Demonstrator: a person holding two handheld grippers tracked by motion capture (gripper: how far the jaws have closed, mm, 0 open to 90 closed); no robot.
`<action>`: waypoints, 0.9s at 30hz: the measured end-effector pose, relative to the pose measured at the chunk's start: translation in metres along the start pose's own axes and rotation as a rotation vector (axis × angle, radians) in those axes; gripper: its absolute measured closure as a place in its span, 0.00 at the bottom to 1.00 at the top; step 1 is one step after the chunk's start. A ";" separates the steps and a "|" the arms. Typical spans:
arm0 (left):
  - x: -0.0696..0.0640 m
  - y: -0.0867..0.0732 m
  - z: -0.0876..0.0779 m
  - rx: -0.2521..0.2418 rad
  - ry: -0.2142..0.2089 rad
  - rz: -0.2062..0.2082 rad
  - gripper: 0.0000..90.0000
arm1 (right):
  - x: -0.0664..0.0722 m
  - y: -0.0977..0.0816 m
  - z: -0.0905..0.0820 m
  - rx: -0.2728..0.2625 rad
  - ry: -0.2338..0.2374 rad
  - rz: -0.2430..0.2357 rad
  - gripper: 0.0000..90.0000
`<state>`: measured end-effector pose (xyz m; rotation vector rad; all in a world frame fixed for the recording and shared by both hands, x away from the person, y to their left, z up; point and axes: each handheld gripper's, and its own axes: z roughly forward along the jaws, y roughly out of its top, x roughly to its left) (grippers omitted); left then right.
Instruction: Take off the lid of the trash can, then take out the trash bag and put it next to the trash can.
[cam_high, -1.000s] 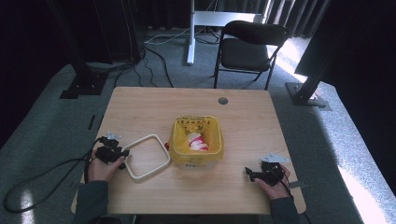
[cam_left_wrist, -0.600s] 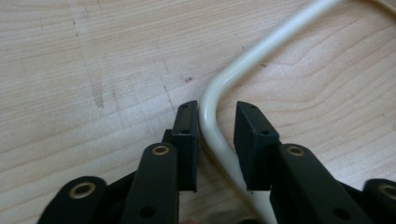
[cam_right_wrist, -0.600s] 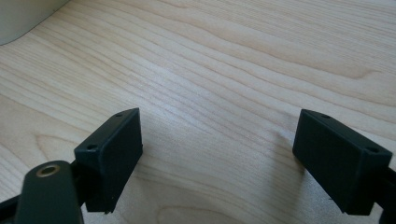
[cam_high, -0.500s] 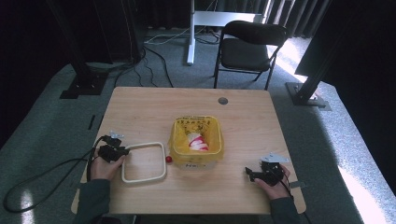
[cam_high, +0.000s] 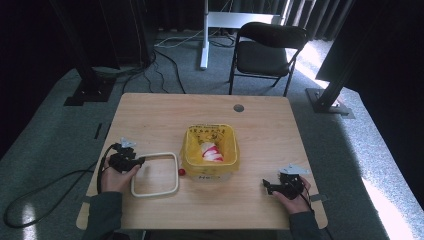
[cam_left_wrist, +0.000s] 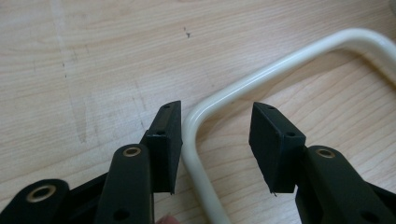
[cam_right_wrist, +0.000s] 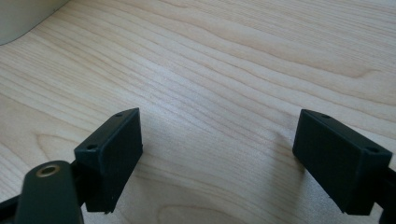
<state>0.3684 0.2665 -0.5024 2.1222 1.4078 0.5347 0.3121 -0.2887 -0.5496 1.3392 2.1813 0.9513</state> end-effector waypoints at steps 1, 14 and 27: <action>-0.001 0.001 -0.001 -0.007 0.001 0.000 0.60 | 0.000 0.000 0.000 0.000 0.000 0.001 0.17; -0.015 0.006 -0.007 -0.053 -0.034 0.029 0.54 | 0.000 0.000 0.000 0.000 0.000 0.000 0.17; -0.034 0.013 -0.007 -0.097 -0.112 0.063 0.54 | 0.000 0.000 0.000 0.000 0.000 0.001 0.17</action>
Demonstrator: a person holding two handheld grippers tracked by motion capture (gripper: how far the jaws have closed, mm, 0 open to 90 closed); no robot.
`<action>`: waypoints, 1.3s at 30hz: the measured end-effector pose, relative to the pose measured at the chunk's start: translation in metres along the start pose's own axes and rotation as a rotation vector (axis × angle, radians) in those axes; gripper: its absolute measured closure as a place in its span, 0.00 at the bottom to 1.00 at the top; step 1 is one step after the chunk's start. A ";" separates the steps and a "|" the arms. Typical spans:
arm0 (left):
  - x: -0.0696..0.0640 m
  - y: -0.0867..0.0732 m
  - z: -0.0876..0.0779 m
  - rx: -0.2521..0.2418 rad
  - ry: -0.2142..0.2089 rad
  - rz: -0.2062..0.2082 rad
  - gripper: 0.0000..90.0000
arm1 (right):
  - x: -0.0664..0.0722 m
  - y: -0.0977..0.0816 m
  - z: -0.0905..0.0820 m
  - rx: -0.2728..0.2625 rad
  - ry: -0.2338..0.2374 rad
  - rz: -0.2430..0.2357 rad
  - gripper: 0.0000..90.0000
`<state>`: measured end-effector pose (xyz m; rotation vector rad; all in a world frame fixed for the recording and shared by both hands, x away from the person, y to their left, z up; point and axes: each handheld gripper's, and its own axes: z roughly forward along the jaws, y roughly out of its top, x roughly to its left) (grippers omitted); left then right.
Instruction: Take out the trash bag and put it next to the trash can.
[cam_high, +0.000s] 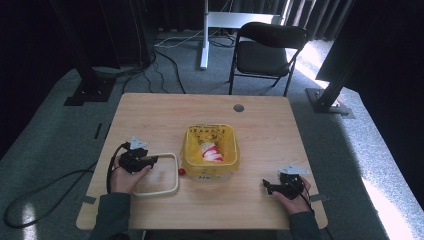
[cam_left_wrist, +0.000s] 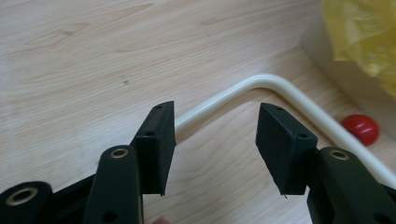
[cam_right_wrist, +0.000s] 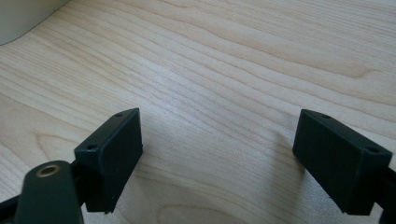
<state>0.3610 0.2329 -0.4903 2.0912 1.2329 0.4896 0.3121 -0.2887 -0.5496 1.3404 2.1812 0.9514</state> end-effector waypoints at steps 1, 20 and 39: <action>-0.001 0.000 0.000 -0.002 -0.002 0.003 0.53 | 0.000 0.000 0.000 0.000 0.000 -0.001 0.17; -0.025 0.005 0.014 -0.030 -0.104 0.063 0.49 | 0.000 0.000 0.000 0.000 0.000 0.000 0.17; -0.040 0.006 0.021 -0.018 -0.142 0.114 0.49 | 0.000 0.000 0.000 0.000 0.000 -0.001 0.17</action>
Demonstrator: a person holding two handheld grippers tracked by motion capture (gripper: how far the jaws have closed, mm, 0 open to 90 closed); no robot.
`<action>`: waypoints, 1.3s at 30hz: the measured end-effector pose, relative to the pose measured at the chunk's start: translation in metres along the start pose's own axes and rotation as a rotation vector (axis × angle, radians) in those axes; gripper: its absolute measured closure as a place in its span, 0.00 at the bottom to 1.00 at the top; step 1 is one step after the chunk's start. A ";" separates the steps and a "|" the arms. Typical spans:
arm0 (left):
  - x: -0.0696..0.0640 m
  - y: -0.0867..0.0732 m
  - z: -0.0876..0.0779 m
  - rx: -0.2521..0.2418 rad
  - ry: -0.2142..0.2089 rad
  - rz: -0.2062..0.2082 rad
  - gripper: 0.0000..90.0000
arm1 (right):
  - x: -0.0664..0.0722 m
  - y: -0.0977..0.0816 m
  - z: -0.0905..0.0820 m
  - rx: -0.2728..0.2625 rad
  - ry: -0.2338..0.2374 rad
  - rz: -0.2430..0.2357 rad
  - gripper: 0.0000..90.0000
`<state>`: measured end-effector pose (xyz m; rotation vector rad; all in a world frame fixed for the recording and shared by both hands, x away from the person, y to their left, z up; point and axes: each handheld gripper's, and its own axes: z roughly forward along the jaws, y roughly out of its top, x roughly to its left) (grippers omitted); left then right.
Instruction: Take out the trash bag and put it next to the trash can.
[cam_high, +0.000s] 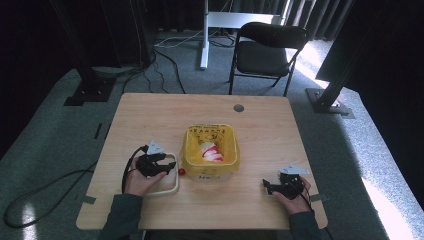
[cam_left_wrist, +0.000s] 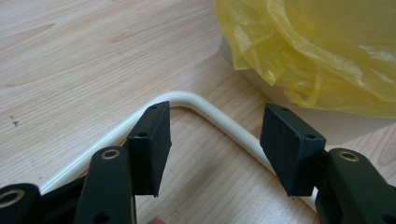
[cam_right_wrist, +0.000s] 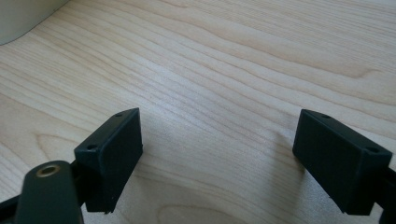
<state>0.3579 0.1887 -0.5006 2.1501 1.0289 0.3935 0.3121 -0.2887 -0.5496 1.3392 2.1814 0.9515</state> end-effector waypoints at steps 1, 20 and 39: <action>-0.001 0.000 0.000 -0.003 -0.003 0.000 0.49 | 0.000 0.000 0.000 0.000 0.000 0.000 0.17; -0.020 0.006 0.004 0.007 -0.044 0.059 0.49 | 0.000 0.000 0.000 0.000 0.000 0.000 0.17; -0.034 0.004 0.010 0.041 -0.073 0.112 0.49 | 0.000 0.000 0.000 0.000 0.000 0.001 0.17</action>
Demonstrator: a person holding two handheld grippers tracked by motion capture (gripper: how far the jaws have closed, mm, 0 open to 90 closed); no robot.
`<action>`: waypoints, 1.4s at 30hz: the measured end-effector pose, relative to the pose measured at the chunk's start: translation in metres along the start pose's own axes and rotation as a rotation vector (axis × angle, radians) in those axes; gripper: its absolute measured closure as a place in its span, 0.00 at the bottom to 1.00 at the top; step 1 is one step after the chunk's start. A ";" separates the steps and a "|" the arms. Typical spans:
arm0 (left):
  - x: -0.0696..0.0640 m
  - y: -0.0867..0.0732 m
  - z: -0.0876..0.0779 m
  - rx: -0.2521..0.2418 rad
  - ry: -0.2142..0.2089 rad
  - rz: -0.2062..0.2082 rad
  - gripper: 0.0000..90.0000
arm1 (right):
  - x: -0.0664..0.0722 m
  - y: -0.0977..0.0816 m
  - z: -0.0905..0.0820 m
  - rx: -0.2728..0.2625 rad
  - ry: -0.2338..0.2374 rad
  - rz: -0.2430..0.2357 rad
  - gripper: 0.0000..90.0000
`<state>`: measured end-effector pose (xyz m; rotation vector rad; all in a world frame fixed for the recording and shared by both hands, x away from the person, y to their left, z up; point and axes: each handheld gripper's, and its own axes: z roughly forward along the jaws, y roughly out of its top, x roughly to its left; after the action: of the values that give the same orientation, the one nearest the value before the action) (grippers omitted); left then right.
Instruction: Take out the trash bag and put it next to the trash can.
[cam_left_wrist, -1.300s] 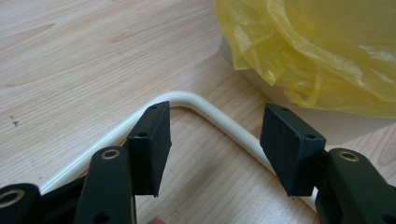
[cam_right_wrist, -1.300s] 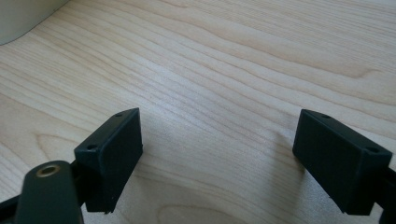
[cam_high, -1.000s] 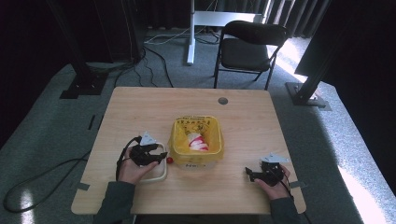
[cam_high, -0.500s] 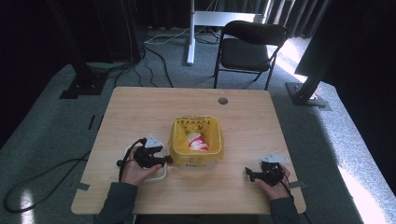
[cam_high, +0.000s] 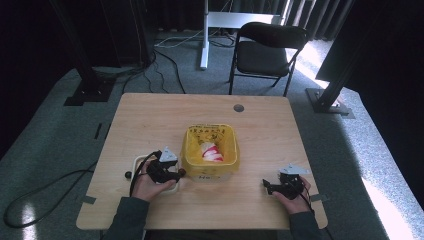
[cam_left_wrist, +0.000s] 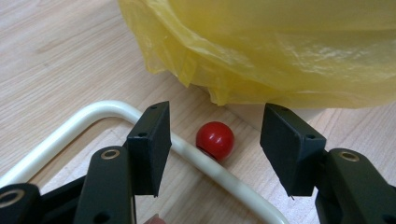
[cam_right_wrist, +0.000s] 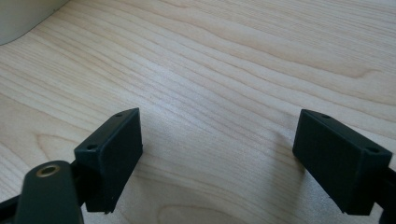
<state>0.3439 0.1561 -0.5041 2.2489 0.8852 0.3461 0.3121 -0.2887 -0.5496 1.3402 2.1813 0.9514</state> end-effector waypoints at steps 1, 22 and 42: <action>-0.001 0.000 0.001 0.001 -0.001 0.002 0.49 | 0.000 0.000 0.000 0.000 0.000 -0.001 0.17; -0.005 0.002 0.006 -0.001 -0.005 0.017 0.48 | 0.000 0.000 0.000 0.000 0.000 -0.001 0.17; 0.000 0.007 -0.001 -0.037 -0.006 0.003 0.48 | 0.006 0.004 0.004 -0.009 0.012 -0.023 0.21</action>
<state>0.3470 0.1526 -0.4989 2.2163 0.8648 0.3540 0.3144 -0.2802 -0.5490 1.3058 2.1944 0.9621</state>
